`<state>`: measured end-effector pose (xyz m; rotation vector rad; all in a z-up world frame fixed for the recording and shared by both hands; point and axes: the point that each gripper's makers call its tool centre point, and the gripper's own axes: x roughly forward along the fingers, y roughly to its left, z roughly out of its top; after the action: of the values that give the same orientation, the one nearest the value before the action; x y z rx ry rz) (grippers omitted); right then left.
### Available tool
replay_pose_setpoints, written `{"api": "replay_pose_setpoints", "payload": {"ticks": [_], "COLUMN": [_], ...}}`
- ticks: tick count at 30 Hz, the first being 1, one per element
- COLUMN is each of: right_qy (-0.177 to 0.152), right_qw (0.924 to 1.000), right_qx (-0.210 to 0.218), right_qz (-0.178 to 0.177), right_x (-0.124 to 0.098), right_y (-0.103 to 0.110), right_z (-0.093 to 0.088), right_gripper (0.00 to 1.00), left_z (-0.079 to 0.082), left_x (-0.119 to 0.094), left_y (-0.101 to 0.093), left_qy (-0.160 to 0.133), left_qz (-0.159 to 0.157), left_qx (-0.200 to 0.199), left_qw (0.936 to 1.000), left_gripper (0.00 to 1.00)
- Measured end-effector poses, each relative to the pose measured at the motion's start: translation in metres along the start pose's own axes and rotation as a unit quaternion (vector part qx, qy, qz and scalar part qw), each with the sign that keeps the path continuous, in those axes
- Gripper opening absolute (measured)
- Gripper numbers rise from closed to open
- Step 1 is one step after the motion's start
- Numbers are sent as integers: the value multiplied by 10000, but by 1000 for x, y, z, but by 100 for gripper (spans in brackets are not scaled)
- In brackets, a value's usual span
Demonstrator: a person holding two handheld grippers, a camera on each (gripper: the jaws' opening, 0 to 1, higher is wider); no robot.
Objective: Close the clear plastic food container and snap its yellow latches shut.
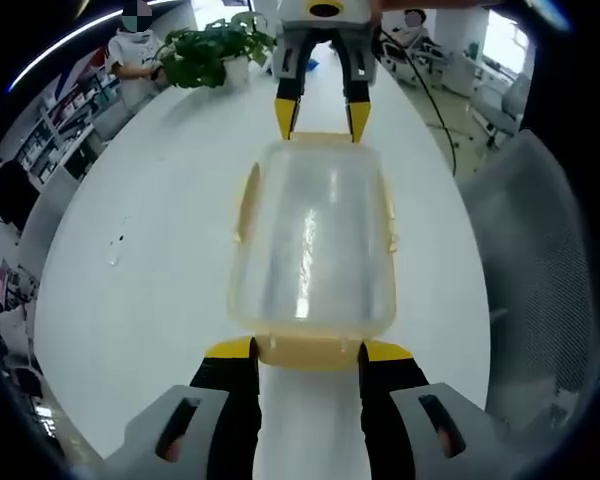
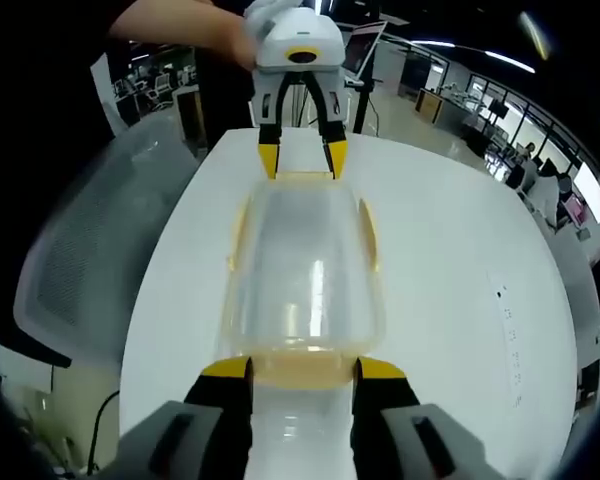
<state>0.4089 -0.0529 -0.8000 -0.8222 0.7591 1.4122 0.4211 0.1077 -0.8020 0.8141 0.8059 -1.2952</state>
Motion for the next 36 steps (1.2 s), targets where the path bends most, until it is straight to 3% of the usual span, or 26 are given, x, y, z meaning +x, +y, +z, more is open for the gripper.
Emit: {"api": "replay_pose_setpoints", "payload": {"ticks": [22,36], "right_qy": [163,282], "right_qw": [9996,9991], "right_qx": [215,291], "right_qz": [45,108], "right_x": [-16,-14], "right_y": [10,14], "right_z": [-43,-51], "right_gripper": [35,35], "left_z": [34,36], "left_x": [30,38], "left_y": [-11,-14], "left_qy": [-20,7], "left_qz": [-226,-344], "left_qx": [17,11], "left_qw": [9997,9994], "left_gripper": [35,35]}}
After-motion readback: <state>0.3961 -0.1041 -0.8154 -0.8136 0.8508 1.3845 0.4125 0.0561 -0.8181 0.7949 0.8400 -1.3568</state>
